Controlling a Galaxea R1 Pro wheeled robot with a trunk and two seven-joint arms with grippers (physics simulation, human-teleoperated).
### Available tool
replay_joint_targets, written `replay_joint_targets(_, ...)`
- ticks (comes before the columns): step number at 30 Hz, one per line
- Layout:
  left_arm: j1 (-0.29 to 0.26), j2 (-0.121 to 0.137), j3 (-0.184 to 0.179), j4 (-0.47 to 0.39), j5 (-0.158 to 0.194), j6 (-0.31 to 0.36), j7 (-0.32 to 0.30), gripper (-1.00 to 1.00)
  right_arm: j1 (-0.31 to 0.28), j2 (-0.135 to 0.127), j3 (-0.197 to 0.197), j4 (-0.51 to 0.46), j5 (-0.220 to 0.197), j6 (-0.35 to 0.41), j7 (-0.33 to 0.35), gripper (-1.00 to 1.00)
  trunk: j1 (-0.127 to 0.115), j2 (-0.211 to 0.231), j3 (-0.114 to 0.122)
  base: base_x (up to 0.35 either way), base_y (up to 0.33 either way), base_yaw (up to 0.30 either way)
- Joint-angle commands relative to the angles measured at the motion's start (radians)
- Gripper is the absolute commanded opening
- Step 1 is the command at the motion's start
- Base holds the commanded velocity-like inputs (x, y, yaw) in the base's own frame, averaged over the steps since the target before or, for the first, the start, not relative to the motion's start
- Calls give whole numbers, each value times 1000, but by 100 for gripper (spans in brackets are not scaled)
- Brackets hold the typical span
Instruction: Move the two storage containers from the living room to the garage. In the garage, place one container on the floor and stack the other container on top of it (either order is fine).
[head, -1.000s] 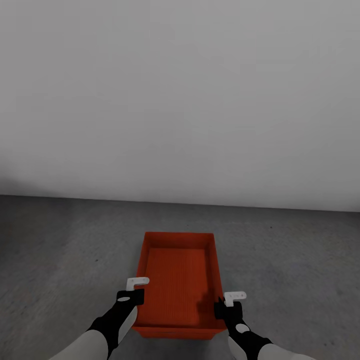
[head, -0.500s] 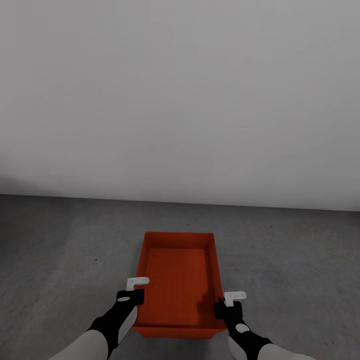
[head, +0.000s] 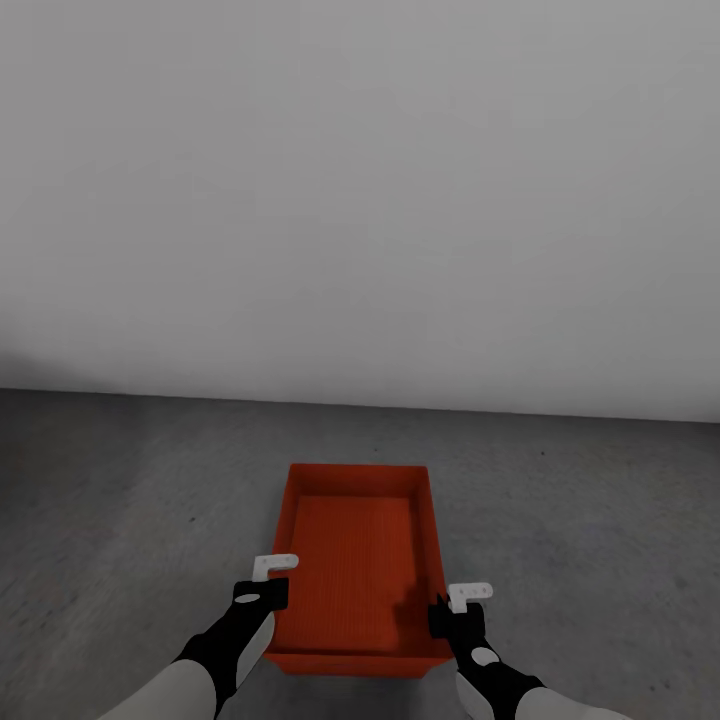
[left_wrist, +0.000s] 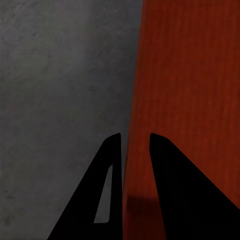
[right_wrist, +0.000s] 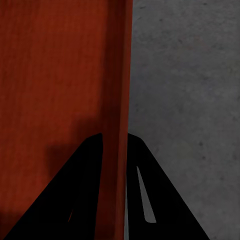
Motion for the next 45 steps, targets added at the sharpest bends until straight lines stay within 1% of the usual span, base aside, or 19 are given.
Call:
replay_joint_targets(1, 0, -1, -1, -3, 6, 6, 12, -100, -1, 1, -19, 2, -23, -7, -9, -100, 0, 0, -1, 0, 0, 0)
replay_joint_targets(30, 0, -1, -1, -3, 4, 5, 12, -100, -1, 1, -19, 2, -23, -7, -9, -100, 0, 0, -1, 23, 0, 0)
replay_joint_targets(39, 0, -1, -1, -3, 5, 5, 12, -100, -1, 1, -19, 2, -23, -6, -9, -100, 0, 0, -10, 0, 0, 0)
replay_joint_targets(45, 0, -1, -1, -3, 5, 5, 12, -100, -1, 1, -19, 2, -24, -7, -9, -100, 0, 0, -12, 0, 0, 0)
